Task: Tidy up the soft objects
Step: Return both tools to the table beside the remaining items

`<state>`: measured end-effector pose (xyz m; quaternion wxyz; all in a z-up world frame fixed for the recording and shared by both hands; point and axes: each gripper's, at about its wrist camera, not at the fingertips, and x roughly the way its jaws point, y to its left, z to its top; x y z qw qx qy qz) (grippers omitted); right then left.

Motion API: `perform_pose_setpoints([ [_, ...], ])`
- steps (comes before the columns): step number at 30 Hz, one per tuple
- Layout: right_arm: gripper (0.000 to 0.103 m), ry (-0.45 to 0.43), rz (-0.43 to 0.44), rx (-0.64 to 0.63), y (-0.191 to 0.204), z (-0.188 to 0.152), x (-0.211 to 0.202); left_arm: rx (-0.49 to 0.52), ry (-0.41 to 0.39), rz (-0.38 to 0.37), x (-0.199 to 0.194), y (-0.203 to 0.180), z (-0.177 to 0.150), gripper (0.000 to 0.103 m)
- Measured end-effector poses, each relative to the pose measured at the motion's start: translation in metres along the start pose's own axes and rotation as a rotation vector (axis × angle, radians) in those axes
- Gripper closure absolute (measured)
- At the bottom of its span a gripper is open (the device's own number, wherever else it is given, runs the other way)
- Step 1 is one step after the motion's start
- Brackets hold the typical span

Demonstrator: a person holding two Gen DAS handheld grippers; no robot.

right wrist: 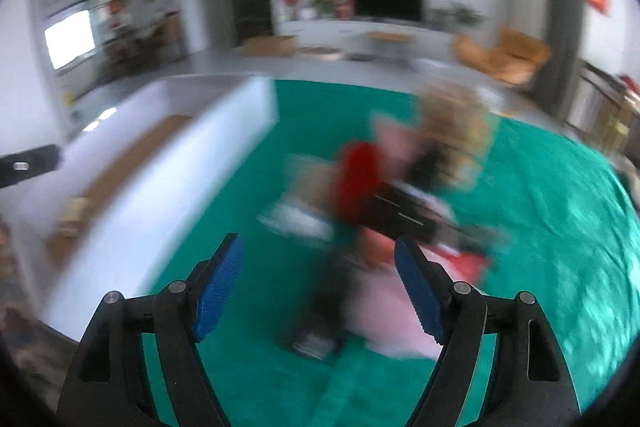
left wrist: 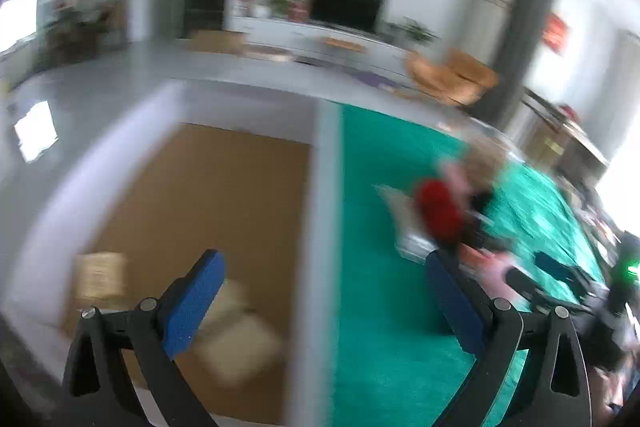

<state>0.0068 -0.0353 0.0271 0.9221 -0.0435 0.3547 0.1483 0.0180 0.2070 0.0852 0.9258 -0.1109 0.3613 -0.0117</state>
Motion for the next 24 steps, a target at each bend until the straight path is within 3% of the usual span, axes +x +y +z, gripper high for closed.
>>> perform_pose_setpoints([
  [2, 0.023, 0.001, -0.088, 0.061, -0.04, -0.018, -0.002, 0.05, 0.046, -0.07, 0.018, -0.036, -0.012, 0.004],
  [5, 0.023, 0.04, -0.218, 0.16, -0.095, -0.05, 0.004, 0.15, 0.155, -0.113, 0.06, -0.084, -0.045, 0.004],
  [9, 0.023, 0.095, -0.328, 0.228, -0.138, -0.081, 0.003, 0.233, 0.23, -0.054, 0.11, -0.107, -0.073, 0.004],
  [16, 0.023, 0.095, -0.337, 0.268, -0.158, -0.089, 0.003, 0.115, 0.219, 0.006, 0.149, -0.079, -0.062, 0.004],
  [24, 0.023, 0.121, -0.326, 0.254, -0.149, -0.104, 0.004, 0.11, 0.222, 0.033, 0.179, -0.081, -0.047, 0.004],
])
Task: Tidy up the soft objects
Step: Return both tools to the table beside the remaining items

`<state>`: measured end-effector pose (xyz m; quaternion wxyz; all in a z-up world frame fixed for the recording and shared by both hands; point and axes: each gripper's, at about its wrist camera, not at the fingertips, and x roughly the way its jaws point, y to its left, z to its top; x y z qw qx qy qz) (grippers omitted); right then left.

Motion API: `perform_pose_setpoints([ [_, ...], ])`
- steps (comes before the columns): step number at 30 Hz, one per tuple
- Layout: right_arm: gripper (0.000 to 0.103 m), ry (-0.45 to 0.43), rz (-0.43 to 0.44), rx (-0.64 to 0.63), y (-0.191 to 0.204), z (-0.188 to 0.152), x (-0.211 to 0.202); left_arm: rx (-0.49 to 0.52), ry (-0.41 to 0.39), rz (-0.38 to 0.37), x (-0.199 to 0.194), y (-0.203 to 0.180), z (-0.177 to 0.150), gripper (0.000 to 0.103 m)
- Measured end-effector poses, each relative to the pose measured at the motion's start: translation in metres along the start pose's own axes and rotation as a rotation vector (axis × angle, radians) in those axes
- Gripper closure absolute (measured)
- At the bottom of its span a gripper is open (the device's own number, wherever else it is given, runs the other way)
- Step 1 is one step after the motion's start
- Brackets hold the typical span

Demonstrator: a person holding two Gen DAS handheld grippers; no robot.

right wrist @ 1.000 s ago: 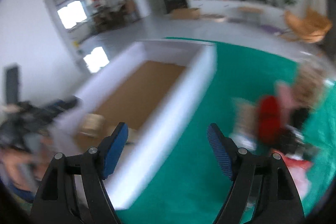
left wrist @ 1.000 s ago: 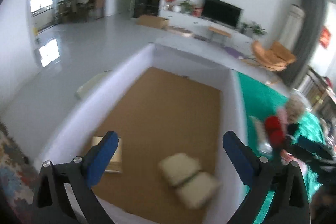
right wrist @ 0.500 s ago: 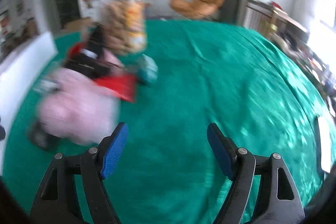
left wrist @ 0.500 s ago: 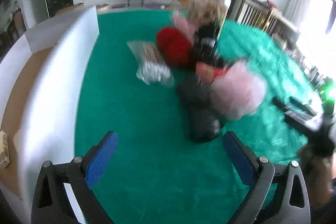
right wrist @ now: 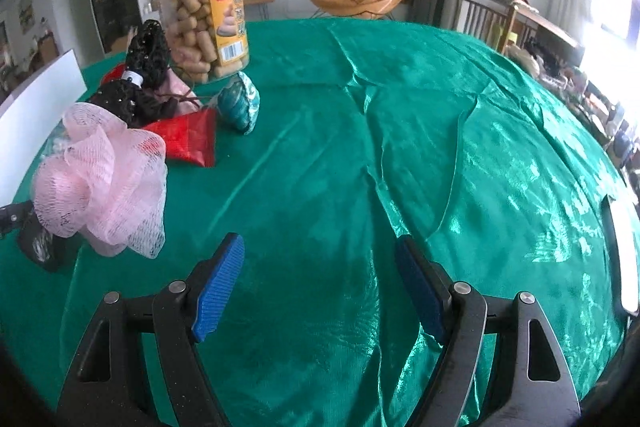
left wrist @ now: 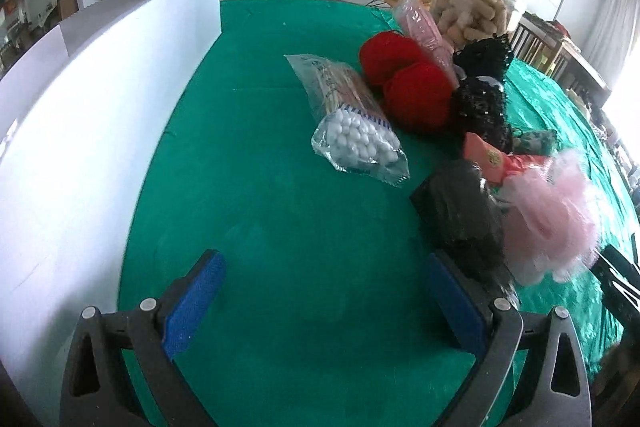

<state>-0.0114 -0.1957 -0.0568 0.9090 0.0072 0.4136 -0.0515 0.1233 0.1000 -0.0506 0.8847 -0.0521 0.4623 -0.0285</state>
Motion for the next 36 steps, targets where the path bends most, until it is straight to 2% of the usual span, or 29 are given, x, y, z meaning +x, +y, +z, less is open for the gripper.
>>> perform_pose_setpoints([
  [6, 0.023, 0.037, 0.023, 0.054, -0.009, -0.002, 0.009, 0.046, -0.02, 0.057, 0.013, -0.009, 0.008, 0.004],
  [10, 0.023, 0.038, 0.01, 0.043, -0.007, -0.001, 0.01, 0.039, -0.044, 0.048, 0.013, -0.006, 0.006, 0.001],
  [36, 0.02, 0.041, 0.005, 0.03, -0.007, -0.001, 0.011, 0.044, -0.041, 0.045, 0.017, -0.003, 0.007, 0.0],
])
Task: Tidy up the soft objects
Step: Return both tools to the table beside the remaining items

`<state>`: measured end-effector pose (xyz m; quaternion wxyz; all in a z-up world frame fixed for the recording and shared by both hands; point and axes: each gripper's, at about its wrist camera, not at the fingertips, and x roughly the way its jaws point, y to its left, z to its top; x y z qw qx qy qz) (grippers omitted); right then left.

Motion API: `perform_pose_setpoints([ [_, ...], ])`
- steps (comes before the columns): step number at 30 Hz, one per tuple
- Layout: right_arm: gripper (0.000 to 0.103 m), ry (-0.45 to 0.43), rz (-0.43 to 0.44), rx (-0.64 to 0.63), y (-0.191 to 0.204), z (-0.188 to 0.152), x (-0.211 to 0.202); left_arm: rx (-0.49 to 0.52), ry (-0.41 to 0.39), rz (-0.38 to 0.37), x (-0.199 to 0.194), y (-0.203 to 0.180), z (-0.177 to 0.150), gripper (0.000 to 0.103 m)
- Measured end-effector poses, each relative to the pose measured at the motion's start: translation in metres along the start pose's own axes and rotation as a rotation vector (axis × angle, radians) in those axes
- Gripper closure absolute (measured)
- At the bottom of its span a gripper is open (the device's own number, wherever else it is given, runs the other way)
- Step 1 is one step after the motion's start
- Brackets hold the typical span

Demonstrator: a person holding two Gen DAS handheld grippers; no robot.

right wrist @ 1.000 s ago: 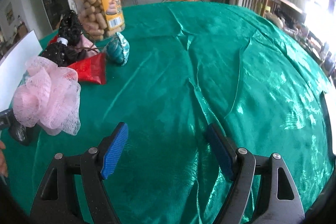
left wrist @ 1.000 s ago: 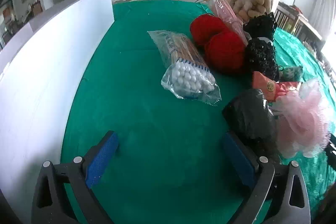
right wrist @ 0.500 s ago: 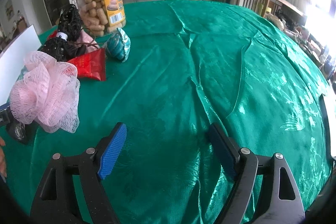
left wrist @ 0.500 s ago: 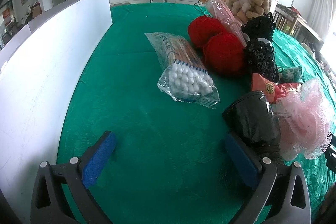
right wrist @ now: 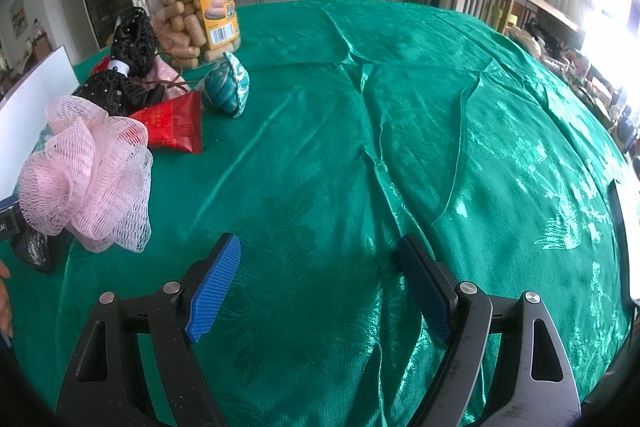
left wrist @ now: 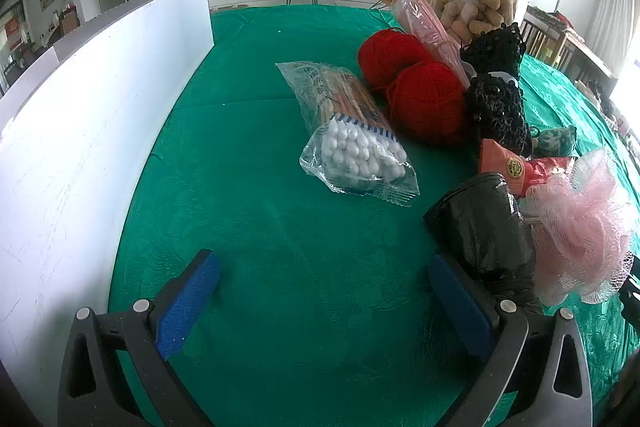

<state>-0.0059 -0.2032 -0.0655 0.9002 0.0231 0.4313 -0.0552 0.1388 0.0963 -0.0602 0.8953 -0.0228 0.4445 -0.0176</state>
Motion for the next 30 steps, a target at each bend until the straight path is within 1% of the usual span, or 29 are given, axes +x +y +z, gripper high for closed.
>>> perform_pose_setpoints([
  [27, 0.019, -0.005, -0.003, 0.005, -0.0003, -0.0002, -0.0003, 0.0, 0.0, 0.002, 0.0, -0.0003, -0.0002, 0.0],
  [30, 0.017, -0.003, 0.018, 0.004, -0.0014, -0.0002, 0.0003, 0.0, 0.0, 0.002, 0.0, -0.0004, -0.0002, 0.0],
])
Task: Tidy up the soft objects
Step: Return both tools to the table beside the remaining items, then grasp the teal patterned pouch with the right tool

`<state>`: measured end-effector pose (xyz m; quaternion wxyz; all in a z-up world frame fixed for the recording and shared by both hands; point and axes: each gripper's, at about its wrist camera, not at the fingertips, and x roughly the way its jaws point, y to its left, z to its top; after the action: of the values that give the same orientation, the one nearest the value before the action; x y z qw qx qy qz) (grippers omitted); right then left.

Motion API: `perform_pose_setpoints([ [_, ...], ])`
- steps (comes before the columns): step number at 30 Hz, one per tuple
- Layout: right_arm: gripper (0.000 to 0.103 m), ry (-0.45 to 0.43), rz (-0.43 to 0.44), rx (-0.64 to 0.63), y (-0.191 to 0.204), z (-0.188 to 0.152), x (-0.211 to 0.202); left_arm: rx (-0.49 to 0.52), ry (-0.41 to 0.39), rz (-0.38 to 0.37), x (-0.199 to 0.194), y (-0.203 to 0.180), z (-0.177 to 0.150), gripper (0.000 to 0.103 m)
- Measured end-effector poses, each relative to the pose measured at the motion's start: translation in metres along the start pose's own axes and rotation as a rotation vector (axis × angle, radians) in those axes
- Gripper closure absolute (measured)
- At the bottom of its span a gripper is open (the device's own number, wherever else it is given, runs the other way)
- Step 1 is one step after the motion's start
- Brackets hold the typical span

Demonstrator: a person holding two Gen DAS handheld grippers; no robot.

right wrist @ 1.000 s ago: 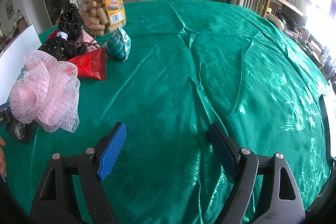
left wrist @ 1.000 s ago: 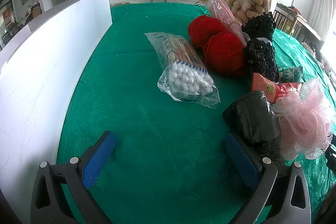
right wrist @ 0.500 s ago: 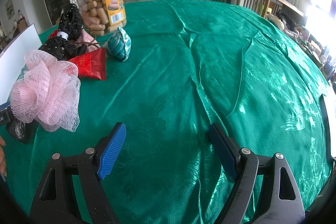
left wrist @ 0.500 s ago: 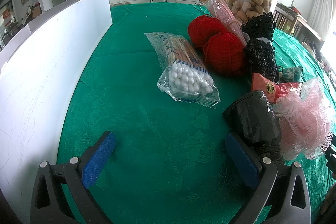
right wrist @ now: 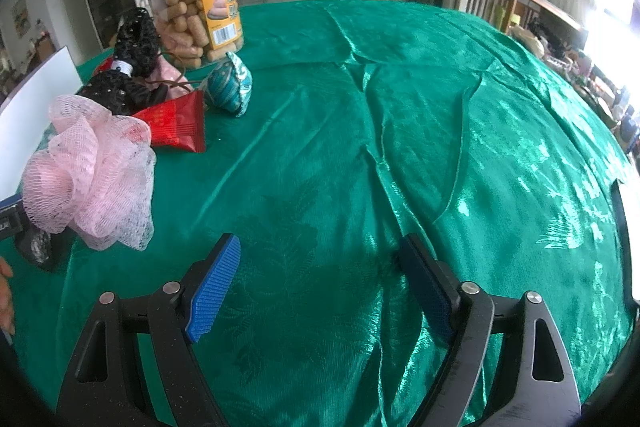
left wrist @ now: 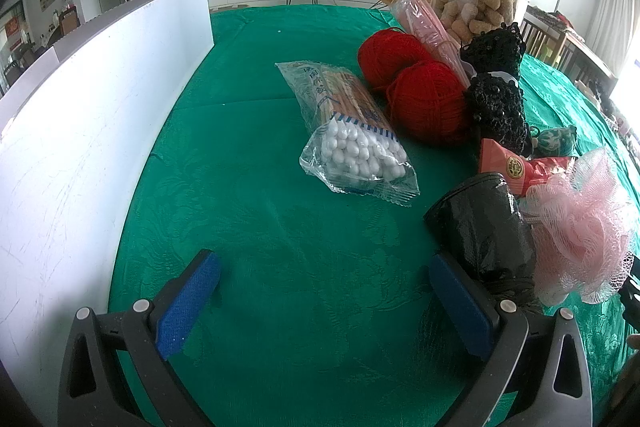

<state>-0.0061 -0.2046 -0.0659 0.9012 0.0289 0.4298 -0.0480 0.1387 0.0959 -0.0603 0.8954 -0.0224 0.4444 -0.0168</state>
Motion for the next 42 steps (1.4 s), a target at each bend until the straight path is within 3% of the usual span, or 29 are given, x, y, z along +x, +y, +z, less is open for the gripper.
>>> perform_pose_setpoints([
  [7, 0.015, 0.032, 0.142, 0.0, -0.015, 0.009, 0.0, 0.0, 0.0, 0.001, -0.001, 0.0, 0.0, 0.0],
  [12, 0.015, 0.052, 0.18, 0.025, -0.026, 0.056, 0.022, 0.0, 0.0, 0.001, 0.0, 0.0, 0.0, 0.0],
  [16, 0.017, 0.047, 0.236, -0.036, -0.005, 0.098, 0.046, 0.0, 0.0, 0.001, -0.001, 0.0, 0.0, 0.0],
  [21, 0.019, 0.084, 0.321, -0.112, 0.032, 0.127, 0.076, 0.0, 0.0, 0.001, 0.0, 0.0, 0.0, 0.0],
  [22, 0.027, 0.106, 0.319, -0.133, 0.038, 0.128, 0.083, 0.0, 0.0, 0.001, 0.0, 0.0, 0.0, 0.0],
  [23, 0.044, 0.123, 0.307, -0.157, 0.043, 0.128, 0.087, 0.0, 0.0, 0.001, 0.0, 0.0, 0.0, 0.0],
  [24, 0.055, 0.135, 0.297, -0.185, 0.047, 0.127, 0.09, 0.0, 0.0, 0.001, 0.0, 0.0, 0.0, 0.0],
  [28, 0.055, 0.04, 0.247, -0.12, 0.027, 0.124, 0.067, 0.0, 0.0, 0.001, -0.003, 0.001, -0.002, 0.0],
  [31, 0.055, -0.015, 0.122, -0.008, -0.012, 0.115, 0.043, 0.0, 0.0, 0.001, -0.003, 0.001, -0.002, 0.0],
  [34, 0.055, -0.022, 0.015, 0.025, -0.042, 0.09, 0.026, 0.0, 0.0, 0.001, -0.003, 0.001, -0.002, 0.0],
  [38, 0.054, -0.001, -0.007, 0.072, -0.06, 0.055, 0.021, 0.0, 0.0, 0.001, -0.003, 0.001, -0.002, 0.0],
  [41, 0.046, -0.009, 0.002, 0.091, -0.057, 0.042, 0.025, 0.0, -0.001, 0.001, -0.003, 0.001, -0.002, 0.0],
  [42, 0.039, -0.015, 0.001, 0.088, -0.06, 0.039, 0.025, 0.0, -0.001, 0.001, -0.002, 0.001, -0.002, 0.0],
])
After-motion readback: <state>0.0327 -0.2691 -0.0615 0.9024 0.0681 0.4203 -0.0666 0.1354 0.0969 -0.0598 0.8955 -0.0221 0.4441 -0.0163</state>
